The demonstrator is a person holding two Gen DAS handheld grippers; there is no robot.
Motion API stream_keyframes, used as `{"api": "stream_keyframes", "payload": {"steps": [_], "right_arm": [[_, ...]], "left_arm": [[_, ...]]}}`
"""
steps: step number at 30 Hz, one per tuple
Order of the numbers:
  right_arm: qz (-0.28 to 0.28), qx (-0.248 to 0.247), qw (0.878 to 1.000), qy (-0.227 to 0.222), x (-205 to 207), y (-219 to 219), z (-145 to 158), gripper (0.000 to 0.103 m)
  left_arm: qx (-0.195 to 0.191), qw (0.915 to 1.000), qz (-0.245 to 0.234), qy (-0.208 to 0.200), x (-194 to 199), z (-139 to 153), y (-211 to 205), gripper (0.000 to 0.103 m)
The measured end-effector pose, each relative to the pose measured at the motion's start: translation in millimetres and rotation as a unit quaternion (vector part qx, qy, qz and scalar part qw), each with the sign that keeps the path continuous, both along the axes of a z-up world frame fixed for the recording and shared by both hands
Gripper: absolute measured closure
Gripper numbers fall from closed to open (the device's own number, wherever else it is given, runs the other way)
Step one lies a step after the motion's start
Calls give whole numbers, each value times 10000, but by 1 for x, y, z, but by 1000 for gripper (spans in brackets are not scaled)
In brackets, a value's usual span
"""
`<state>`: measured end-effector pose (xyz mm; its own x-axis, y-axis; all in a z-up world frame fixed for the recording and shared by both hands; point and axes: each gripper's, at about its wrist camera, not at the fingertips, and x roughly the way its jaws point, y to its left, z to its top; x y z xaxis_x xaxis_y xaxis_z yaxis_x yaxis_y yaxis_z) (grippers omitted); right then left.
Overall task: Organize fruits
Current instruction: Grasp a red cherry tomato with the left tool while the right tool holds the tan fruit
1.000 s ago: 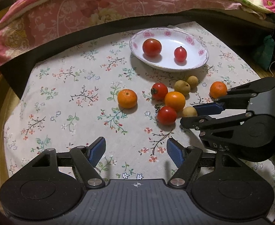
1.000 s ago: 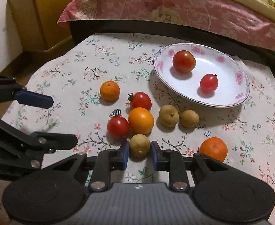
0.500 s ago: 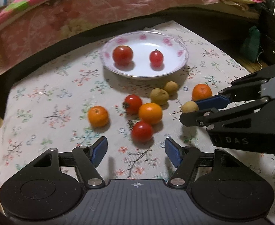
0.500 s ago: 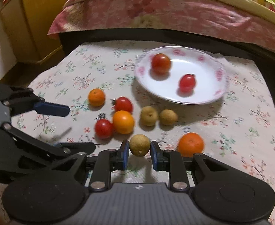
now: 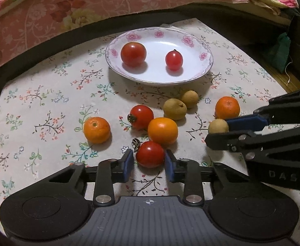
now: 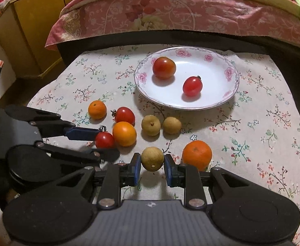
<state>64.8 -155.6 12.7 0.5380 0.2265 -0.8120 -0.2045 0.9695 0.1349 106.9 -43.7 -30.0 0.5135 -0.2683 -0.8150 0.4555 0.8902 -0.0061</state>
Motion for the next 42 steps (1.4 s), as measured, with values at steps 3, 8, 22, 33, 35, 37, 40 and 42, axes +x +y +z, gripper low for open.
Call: {"api": "stream_keyframes", "payload": {"steps": [3,8,22,33,35,37,40,42], "right_arm": [[52,10,10000,44,-2,1,-2,78],[167,20,9998,86,-5,5,-3,78],[685,-178,9973,191,-15,24,-16,78],[686,-231,9973,99,-15,22,-16,72],[675,-217,9974,103,-14,21,-16,72],[686,-237,9973,73,-15,22,-16,72],[714,-265,9971,39,-15,24,-17,72],[725,-279,9970,32,-15,24,-17,72]], "left_arm": [[61,10000,-70,-24,-4,2,1,65],[71,9999,-141,33,-16,5,11,65],[361,9987,-357,-98,-31,-1,17,53],[442,9984,-292,-173,-29,-2,19,35],[461,9983,-311,-192,-29,-2,19,35],[499,9979,-329,-238,-29,-2,18,35],[507,9978,-350,-251,-30,-1,17,38],[488,9979,-357,-245,-29,-1,17,40]]}}
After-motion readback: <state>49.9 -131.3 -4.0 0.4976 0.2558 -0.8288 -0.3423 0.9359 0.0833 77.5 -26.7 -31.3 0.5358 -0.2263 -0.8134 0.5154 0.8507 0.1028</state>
